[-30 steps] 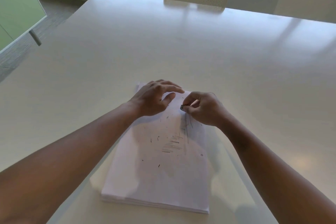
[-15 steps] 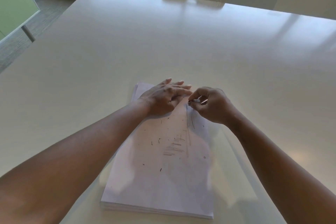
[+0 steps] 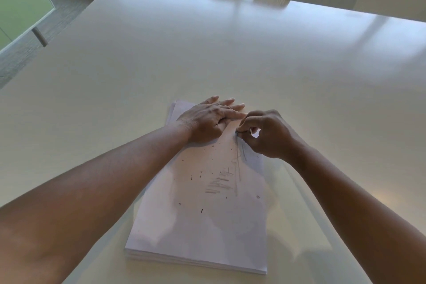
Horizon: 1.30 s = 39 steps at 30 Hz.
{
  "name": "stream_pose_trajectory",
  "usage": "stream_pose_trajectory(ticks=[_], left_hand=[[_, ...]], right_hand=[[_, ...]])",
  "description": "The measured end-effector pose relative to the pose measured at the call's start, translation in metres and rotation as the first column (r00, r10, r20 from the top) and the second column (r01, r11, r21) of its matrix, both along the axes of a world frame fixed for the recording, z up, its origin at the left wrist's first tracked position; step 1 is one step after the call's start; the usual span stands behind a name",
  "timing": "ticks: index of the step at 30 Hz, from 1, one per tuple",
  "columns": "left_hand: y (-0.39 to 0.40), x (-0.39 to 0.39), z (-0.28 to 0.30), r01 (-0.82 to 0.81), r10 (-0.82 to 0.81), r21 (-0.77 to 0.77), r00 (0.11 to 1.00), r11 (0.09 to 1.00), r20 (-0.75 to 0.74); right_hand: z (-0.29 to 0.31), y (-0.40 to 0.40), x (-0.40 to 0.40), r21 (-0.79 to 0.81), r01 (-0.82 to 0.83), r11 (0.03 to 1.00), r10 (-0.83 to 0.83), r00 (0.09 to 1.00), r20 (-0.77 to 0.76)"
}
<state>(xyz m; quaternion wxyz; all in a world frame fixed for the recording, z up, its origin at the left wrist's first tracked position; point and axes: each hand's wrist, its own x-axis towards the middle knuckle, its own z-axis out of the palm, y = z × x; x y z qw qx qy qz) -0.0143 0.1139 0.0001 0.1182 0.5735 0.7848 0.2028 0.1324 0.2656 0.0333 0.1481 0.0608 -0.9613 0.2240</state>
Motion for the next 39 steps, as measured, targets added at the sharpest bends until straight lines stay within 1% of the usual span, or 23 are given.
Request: stream_pose_trajectory(ticks=[2,4,6,9,10,12,14,17,19,22,24,26,28,31,33,36,37,39], left_hand=[[0.000,0.000,0.000,-0.007,0.007,0.003,1.000,1.000,0.000],[0.001,0.000,0.000,-0.015,0.015,0.003,1.000,1.000,0.002],[0.001,-0.002,0.001,-0.016,0.016,-0.006,1.000,1.000,0.001],[0.001,-0.003,0.001,-0.004,0.004,-0.011,1.000,1.000,-0.009],[0.001,-0.003,0.001,-0.003,0.003,-0.009,1.000,1.000,-0.010],[0.001,-0.003,0.001,0.001,-0.001,-0.011,1.000,1.000,-0.010],[0.002,-0.004,-0.002,-0.002,0.002,-0.012,1.000,1.000,-0.012],[0.002,-0.006,-0.007,-0.034,0.034,-0.021,0.999,0.999,-0.017],[0.002,-0.005,-0.006,-0.028,0.027,-0.025,0.999,0.999,-0.024],[0.001,-0.004,-0.001,0.008,-0.008,-0.029,1.000,1.000,-0.025],[0.000,-0.003,0.002,0.010,-0.011,-0.024,1.000,1.000,-0.015],[0.001,-0.002,0.002,0.006,-0.007,-0.019,1.000,1.000,-0.017],[0.001,-0.001,0.000,-0.003,0.003,-0.014,1.000,1.000,-0.018],[0.001,-0.002,-0.003,-0.031,0.031,-0.008,0.999,0.999,-0.013],[0.001,-0.003,-0.003,-0.014,0.014,-0.009,1.000,1.000,-0.024],[0.002,-0.005,0.000,0.007,-0.007,-0.030,1.000,1.000,-0.018],[0.001,-0.004,0.001,0.008,-0.008,-0.031,1.000,0.999,-0.016],[0.001,-0.003,0.001,0.014,-0.014,-0.028,1.000,1.000,-0.014]], right_hand=[[-0.003,0.000,-0.007,0.001,0.036,0.999,-0.036,0.998,-0.047],[-0.003,0.001,-0.010,0.008,0.032,0.999,-0.031,0.998,-0.052],[0.002,0.003,-0.007,0.015,-0.034,0.999,0.034,0.999,0.002],[0.010,0.001,0.003,-0.009,-0.179,0.984,0.179,0.978,0.109],[0.011,0.001,0.004,-0.016,-0.196,0.981,0.196,0.973,0.122],[0.008,0.003,0.000,-0.016,-0.172,0.985,0.172,0.980,0.095],[0.003,0.004,-0.006,0.001,-0.110,0.994,0.110,0.994,0.012],[-0.005,0.003,-0.012,-0.032,0.000,0.999,-0.003,0.995,-0.095],[-0.006,0.002,-0.010,-0.032,-0.002,0.999,-0.001,0.996,-0.089],[-0.001,0.003,0.002,-0.026,-0.136,0.990,0.136,0.991,0.016],[0.003,0.004,0.006,-0.043,-0.186,0.982,0.188,0.980,0.060],[0.003,0.004,0.002,-0.021,-0.164,0.986,0.165,0.986,0.037],[-0.001,0.002,-0.006,0.007,-0.096,0.995,0.096,0.995,-0.033],[-0.006,0.001,-0.013,-0.016,-0.013,1.000,0.011,0.995,-0.099],[-0.006,-0.001,-0.008,-0.033,-0.046,0.998,0.044,0.996,-0.073],[0.001,-0.008,0.009,-0.083,-0.185,0.979,0.189,0.981,0.042],[0.002,-0.010,0.012,-0.092,-0.206,0.974,0.213,0.975,0.068],[0.003,-0.009,0.011,-0.082,-0.197,0.977,0.202,0.977,0.065]])
